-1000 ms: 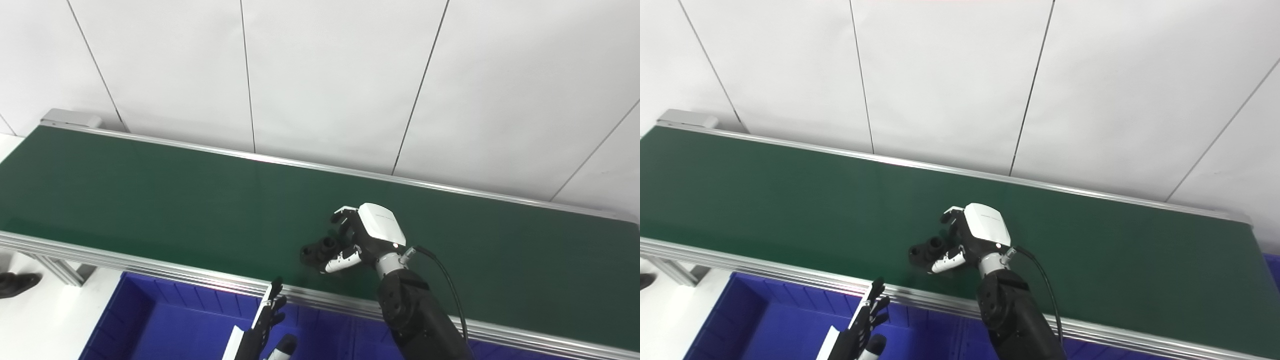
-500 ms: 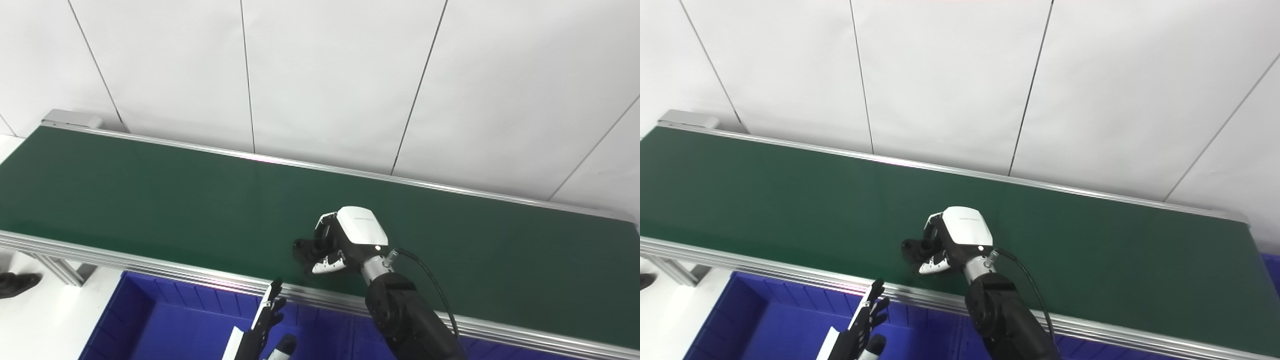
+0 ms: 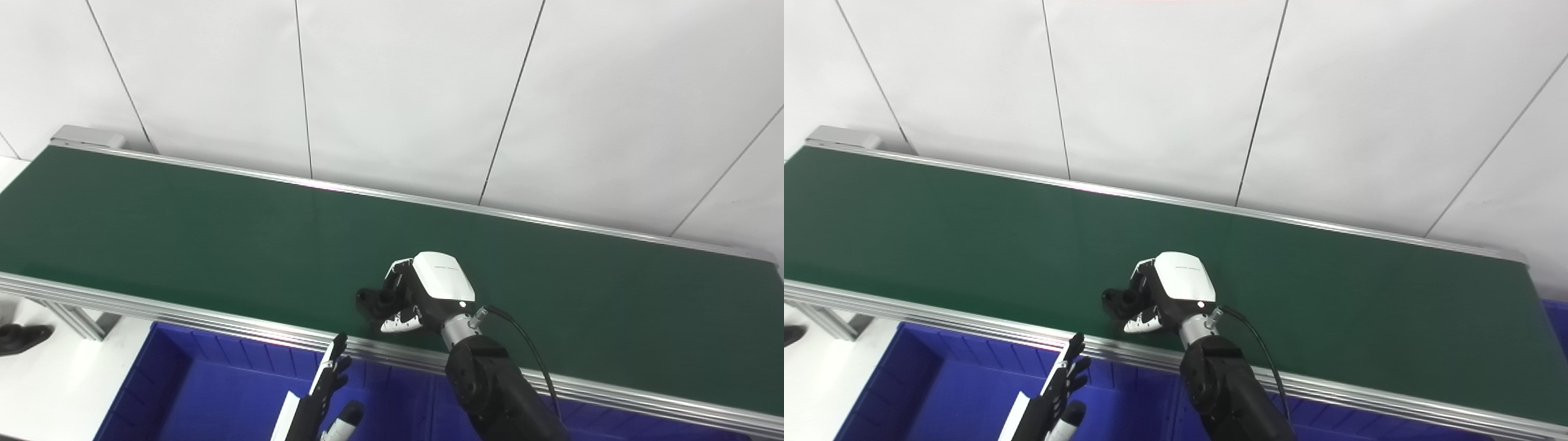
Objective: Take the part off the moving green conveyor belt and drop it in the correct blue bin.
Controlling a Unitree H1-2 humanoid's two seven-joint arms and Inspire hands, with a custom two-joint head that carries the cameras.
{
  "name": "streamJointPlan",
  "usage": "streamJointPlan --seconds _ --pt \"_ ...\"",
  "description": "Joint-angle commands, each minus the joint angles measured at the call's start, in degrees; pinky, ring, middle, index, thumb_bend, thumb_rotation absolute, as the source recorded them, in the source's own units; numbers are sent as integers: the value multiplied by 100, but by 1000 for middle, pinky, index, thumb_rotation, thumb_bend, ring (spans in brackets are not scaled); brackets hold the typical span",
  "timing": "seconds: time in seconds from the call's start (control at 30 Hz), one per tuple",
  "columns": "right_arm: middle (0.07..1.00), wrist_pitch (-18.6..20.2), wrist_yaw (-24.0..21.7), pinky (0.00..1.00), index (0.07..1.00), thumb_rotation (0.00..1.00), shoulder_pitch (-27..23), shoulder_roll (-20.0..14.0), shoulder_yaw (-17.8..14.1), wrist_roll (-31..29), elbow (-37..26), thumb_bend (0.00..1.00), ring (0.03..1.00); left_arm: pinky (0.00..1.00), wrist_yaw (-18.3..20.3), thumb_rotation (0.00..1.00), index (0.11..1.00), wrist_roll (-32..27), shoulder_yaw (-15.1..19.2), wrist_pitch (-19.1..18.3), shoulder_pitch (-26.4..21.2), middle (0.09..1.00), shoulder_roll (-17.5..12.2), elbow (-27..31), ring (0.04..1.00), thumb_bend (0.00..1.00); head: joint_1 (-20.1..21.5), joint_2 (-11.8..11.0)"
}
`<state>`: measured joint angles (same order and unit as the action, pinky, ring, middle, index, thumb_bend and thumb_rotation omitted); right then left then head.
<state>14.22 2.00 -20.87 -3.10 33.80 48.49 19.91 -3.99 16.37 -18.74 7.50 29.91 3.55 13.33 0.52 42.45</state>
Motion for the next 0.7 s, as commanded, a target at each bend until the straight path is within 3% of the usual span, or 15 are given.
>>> streamJointPlan --seconds 0.0,0.13,0.33,0.43,0.67 --pt "438 218 -303 224 501 0 288 -7 42 -40 -22 525 294 931 17 1000 1000 -46 -520 11 145 1000 530 288 953 712 -5 1" --pt "471 333 -457 215 485 0 427 -129 -162 -132 -847 530 281 952 60 1000 1000 -141 -492 -60 160 1000 474 378 960 713 155 23" --pt "469 719 -789 130 482 0 503 -324 -757 -184 -2215 530 180 978 129 1000 1000 -276 -421 -139 126 1000 370 421 967 714 343 23" --pt "469 899 -1004 133 482 0 515 -448 -978 -91 -2764 530 191 988 154 1000 1000 -326 -377 -143 117 1000 326 419 968 716 420 29" --pt "469 978 -1347 119 482 0 847 -699 -1189 132 -3763 531 174 991 216 1000 1000 -446 -282 -165 136 1000 229 516 969 724 749 101"
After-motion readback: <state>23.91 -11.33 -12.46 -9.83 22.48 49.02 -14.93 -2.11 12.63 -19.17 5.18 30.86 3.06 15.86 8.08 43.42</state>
